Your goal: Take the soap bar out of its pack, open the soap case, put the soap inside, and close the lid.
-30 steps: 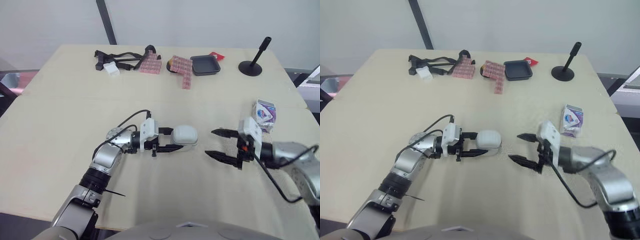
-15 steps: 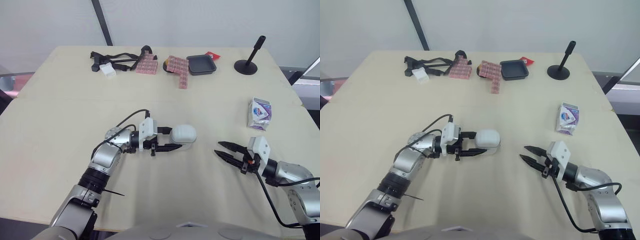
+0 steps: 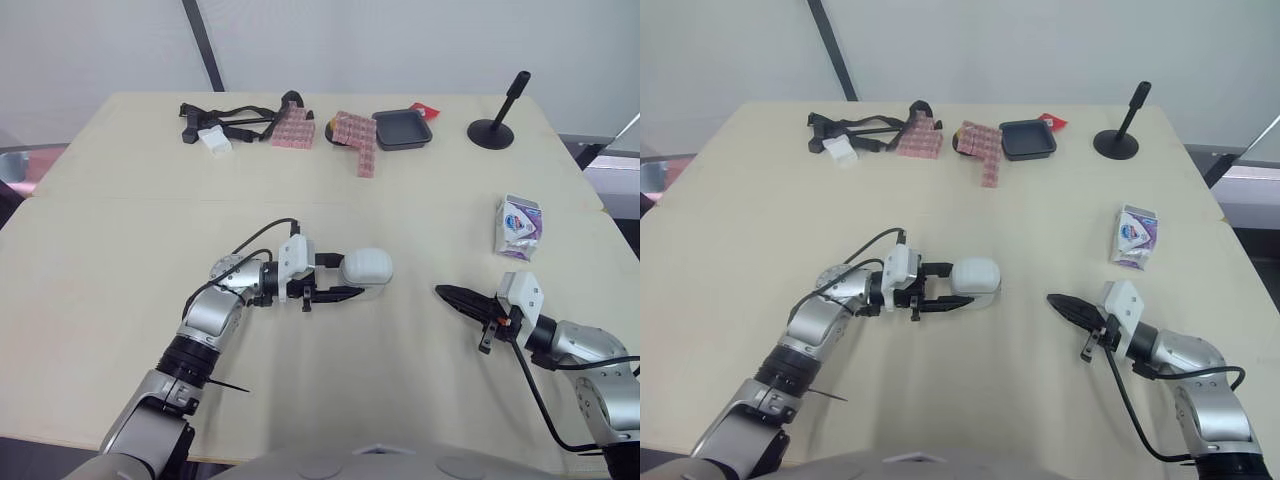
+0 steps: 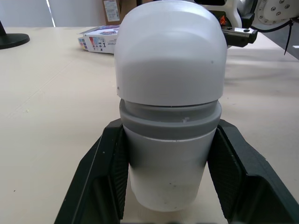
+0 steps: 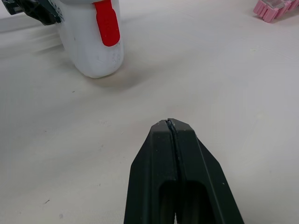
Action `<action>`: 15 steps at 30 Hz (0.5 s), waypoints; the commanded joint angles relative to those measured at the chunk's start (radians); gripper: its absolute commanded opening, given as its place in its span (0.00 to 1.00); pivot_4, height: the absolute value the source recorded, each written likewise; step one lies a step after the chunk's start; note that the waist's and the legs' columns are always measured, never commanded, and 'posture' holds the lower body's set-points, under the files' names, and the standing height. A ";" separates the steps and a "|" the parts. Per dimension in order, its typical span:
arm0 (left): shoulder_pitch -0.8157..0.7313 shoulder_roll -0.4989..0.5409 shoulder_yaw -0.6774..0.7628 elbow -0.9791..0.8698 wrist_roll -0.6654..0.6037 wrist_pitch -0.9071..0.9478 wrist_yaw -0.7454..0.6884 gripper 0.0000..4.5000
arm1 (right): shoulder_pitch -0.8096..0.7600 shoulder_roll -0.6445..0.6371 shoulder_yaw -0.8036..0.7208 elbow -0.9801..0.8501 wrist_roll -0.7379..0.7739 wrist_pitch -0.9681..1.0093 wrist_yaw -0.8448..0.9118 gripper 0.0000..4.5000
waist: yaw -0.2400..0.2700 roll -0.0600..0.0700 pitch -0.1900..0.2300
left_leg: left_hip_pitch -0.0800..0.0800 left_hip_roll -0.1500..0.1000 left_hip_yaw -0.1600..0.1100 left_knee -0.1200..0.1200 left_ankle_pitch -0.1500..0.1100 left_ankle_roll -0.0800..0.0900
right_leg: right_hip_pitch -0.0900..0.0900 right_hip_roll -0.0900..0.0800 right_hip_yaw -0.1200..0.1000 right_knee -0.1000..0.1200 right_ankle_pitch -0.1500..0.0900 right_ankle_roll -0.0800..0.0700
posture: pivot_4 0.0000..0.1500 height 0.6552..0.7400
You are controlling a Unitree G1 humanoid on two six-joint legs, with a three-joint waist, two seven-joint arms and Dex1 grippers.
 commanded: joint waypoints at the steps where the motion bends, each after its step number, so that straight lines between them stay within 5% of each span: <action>1: -0.008 -0.001 0.011 -0.019 -0.012 -0.007 0.001 0.42 | 0.003 0.000 -0.014 0.003 0.009 -0.022 0.001 0.00 | 0.000 0.000 0.000 | 0.000 0.000 0.000 0.000 0.000 0.000 | 0.000 0.000 0.000 0.000 0.000 0.000 | 1.00 1.00; 15: -0.006 -0.002 0.010 -0.021 -0.012 -0.006 0.002 0.42 | -0.006 -0.007 -0.020 0.008 0.012 -0.026 -0.002 0.00 | -0.001 0.000 0.000 | 0.000 0.000 0.000 0.000 0.000 0.000 | 0.000 0.000 0.000 0.000 0.000 0.000 | 1.00 1.00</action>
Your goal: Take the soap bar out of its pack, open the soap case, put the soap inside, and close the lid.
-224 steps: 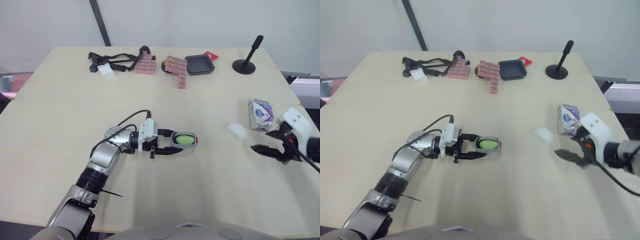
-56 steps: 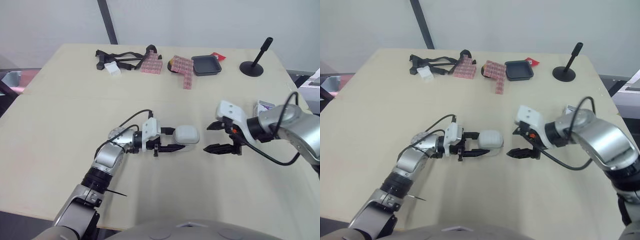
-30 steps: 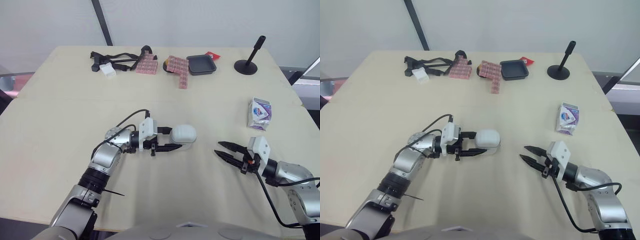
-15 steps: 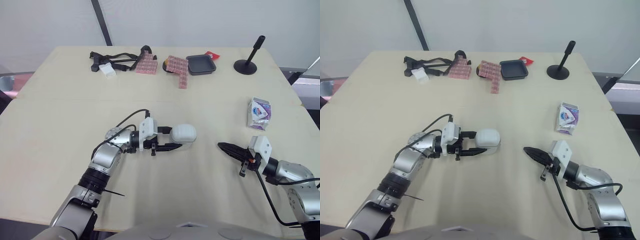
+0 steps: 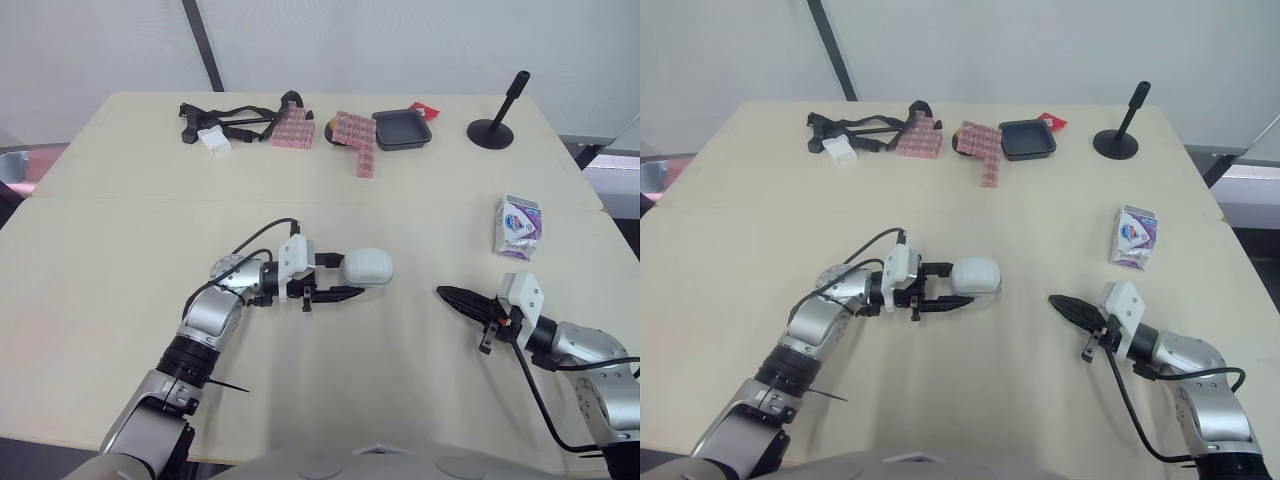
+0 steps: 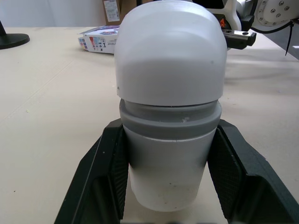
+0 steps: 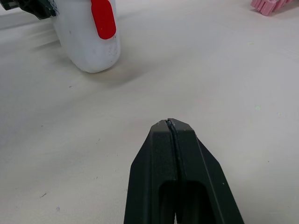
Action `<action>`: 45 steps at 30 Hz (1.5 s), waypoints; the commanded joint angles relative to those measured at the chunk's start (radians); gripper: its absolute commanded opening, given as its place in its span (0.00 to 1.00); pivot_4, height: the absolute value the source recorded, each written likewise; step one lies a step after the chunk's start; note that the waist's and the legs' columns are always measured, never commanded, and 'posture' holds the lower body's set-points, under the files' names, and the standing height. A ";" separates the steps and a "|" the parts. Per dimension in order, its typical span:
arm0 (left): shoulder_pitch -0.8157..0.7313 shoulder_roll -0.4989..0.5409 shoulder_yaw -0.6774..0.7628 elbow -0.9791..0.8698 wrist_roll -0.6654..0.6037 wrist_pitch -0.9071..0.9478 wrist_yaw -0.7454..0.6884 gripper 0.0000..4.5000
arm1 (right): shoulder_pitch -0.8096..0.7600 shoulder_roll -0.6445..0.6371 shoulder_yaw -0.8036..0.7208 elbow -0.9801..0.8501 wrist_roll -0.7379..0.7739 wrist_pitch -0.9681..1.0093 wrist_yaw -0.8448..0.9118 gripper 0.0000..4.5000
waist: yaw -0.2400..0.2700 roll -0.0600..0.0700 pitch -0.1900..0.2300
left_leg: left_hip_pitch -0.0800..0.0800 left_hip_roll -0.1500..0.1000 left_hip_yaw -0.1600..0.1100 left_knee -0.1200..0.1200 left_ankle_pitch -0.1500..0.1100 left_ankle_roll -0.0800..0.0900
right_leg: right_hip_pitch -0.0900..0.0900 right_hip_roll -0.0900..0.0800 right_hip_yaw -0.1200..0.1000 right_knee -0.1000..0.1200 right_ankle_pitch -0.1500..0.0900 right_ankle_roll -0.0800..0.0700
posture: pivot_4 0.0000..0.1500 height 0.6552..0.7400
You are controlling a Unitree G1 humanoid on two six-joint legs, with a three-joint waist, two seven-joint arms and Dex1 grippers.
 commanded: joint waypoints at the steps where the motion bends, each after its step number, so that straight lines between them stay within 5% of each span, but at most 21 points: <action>1: -0.006 -0.002 0.010 -0.022 -0.012 -0.006 0.002 0.42 | -0.005 -0.007 -0.021 -0.014 0.013 -0.020 -0.001 0.00 | 0.000 0.000 0.000 | 0.000 0.000 0.000 0.000 0.000 0.000 | 0.000 0.000 0.000 0.000 0.000 0.000 | 1.00 1.00; 19: -0.016 -0.006 0.010 -0.018 -0.010 -0.002 0.005 0.42 | -0.190 -0.024 0.057 -0.268 0.120 0.207 -0.022 0.00 | -0.002 0.000 0.000 | 0.000 0.000 0.000 0.000 0.000 0.000 | 0.000 0.000 0.000 0.000 0.001 0.002 | 1.00 1.00; 45: -0.016 -0.002 0.009 -0.020 -0.004 0.004 0.013 0.42 | -0.200 -0.074 0.110 -0.292 0.101 0.214 0.029 0.00 | -0.001 0.000 0.000 | -0.001 0.000 0.000 0.000 0.000 0.000 | 0.000 0.000 0.000 0.000 0.002 0.003 | 1.00 1.00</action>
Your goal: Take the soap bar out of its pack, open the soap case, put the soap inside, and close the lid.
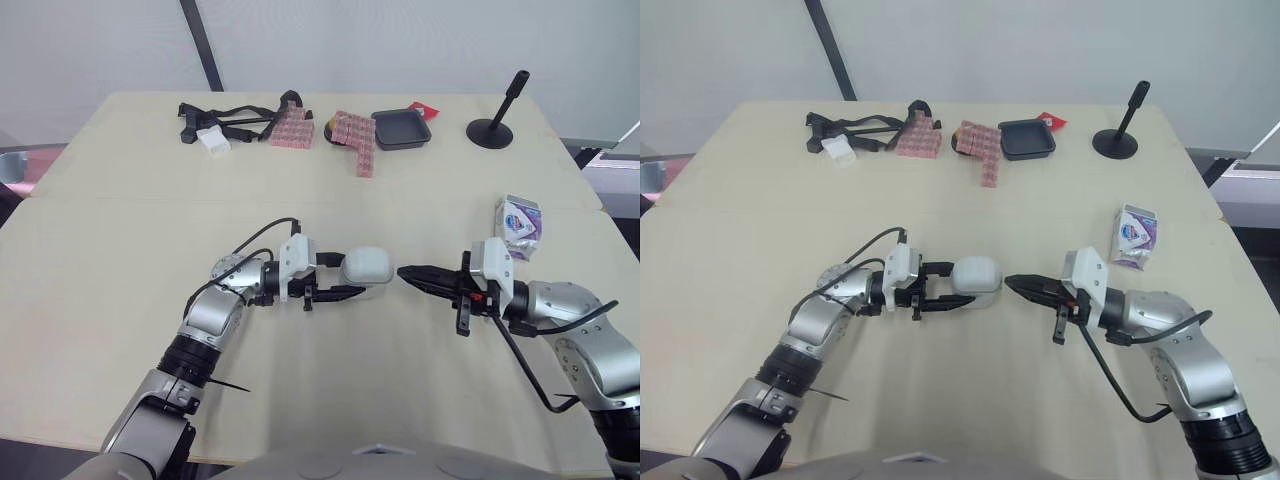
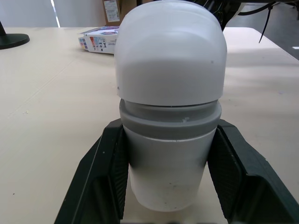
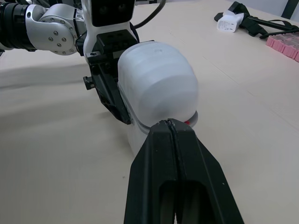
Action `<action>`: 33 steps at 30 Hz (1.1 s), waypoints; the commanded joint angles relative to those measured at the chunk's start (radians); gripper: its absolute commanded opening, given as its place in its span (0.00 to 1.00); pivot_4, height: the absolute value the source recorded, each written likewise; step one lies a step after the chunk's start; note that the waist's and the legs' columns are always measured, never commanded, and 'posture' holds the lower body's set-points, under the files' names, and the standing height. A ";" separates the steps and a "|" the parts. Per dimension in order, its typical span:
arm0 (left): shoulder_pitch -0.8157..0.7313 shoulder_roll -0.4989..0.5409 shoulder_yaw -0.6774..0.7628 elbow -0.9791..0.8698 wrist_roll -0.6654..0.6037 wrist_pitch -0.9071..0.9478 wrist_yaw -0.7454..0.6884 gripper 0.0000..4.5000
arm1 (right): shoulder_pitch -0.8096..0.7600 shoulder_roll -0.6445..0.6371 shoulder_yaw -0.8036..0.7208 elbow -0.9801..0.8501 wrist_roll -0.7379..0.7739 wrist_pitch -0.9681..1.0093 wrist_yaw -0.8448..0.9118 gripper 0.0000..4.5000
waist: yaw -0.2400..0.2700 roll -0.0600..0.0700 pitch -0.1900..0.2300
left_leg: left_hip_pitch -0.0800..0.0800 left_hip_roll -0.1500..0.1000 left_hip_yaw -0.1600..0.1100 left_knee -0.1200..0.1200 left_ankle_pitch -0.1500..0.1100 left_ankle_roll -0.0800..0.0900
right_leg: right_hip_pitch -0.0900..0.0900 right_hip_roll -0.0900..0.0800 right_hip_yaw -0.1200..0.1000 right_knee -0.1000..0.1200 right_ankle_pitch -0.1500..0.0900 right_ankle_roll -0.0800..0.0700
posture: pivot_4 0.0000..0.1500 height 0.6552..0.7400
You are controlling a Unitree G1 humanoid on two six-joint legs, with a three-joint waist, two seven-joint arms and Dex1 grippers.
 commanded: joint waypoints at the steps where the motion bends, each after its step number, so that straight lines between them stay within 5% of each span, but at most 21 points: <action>1: -0.013 0.002 0.010 -0.021 -0.006 0.000 0.007 0.42 | -0.015 -0.008 -0.008 -0.029 0.001 -0.015 0.003 0.00 | 0.000 0.000 0.000 | 0.000 0.000 0.000 0.000 0.000 0.000 | 0.000 0.000 0.000 0.000 0.000 0.000 | 1.00 1.00; 33: -0.012 0.001 0.003 -0.017 -0.001 -0.003 0.014 0.42 | -0.034 -0.001 -0.021 -0.017 0.010 -0.013 -0.015 0.00 | 0.000 0.000 0.000 | 0.000 0.000 0.000 0.000 0.000 0.000 | 0.000 0.000 0.000 0.000 0.000 0.000 | 1.00 1.00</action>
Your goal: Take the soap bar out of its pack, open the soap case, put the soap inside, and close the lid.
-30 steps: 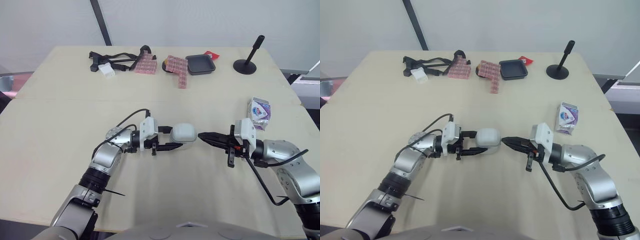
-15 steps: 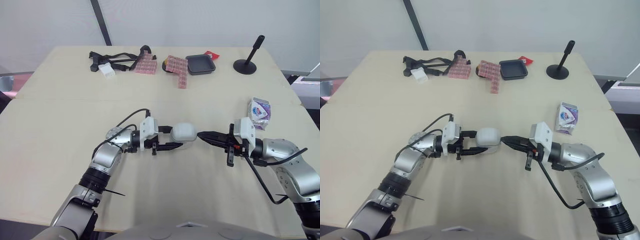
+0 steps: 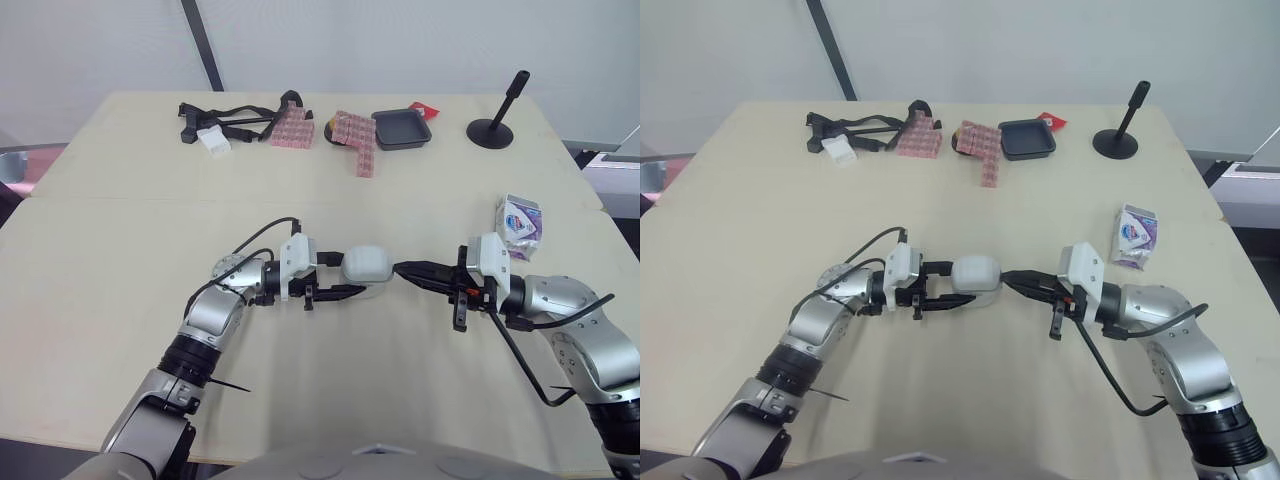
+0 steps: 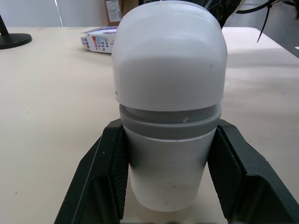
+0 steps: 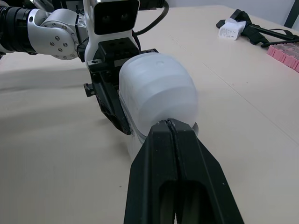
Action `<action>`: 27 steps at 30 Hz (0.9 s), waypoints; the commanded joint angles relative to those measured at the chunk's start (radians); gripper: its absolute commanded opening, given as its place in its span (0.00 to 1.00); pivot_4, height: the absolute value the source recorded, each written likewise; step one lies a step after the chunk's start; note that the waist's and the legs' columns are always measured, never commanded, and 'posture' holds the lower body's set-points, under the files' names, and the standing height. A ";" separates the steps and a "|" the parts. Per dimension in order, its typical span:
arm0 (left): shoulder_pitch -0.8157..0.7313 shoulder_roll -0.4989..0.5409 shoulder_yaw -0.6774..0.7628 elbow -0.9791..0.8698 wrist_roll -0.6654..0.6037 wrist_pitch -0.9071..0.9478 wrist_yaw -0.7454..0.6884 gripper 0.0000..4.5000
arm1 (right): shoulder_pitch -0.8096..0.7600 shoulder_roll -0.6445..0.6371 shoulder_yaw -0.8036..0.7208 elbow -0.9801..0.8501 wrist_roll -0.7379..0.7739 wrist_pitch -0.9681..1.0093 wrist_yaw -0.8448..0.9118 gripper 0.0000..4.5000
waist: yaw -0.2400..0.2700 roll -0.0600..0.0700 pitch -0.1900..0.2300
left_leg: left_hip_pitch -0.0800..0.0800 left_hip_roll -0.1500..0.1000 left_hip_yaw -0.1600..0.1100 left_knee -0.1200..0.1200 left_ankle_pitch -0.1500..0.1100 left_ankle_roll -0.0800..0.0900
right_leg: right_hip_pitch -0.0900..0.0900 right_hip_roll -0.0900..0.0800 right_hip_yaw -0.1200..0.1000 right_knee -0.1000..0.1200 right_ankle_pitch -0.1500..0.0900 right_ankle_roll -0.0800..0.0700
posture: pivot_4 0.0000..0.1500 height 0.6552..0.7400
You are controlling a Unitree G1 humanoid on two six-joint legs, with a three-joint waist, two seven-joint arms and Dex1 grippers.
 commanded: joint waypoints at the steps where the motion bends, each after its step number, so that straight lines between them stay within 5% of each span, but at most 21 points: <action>1: -0.012 0.002 0.007 -0.017 -0.001 -0.003 0.003 0.42 | -0.010 -0.002 -0.035 -0.016 0.015 -0.009 -0.012 0.00 | 0.000 0.000 0.000 | 0.000 0.000 0.000 0.000 0.000 0.000 | 0.000 0.000 0.000 0.000 0.000 0.000 | 1.00 1.00; 15: -0.014 0.002 0.006 -0.013 -0.003 -0.005 -0.001 0.42 | -0.080 -0.006 -0.084 -0.044 0.093 0.078 -0.049 0.00 | 0.000 0.000 0.000 | 0.000 0.000 0.000 0.000 0.000 0.000 | 0.000 0.000 0.000 0.000 0.000 0.000 | 1.00 1.00; 27: -0.007 0.003 0.004 -0.021 -0.002 -0.005 0.002 0.42 | -0.185 -0.020 0.024 -0.171 0.143 0.264 -0.079 0.00 | 0.004 0.000 0.000 | 0.000 0.000 0.000 0.000 0.002 -0.005 | 0.000 0.000 0.000 -0.001 0.000 0.000 | 1.00 1.00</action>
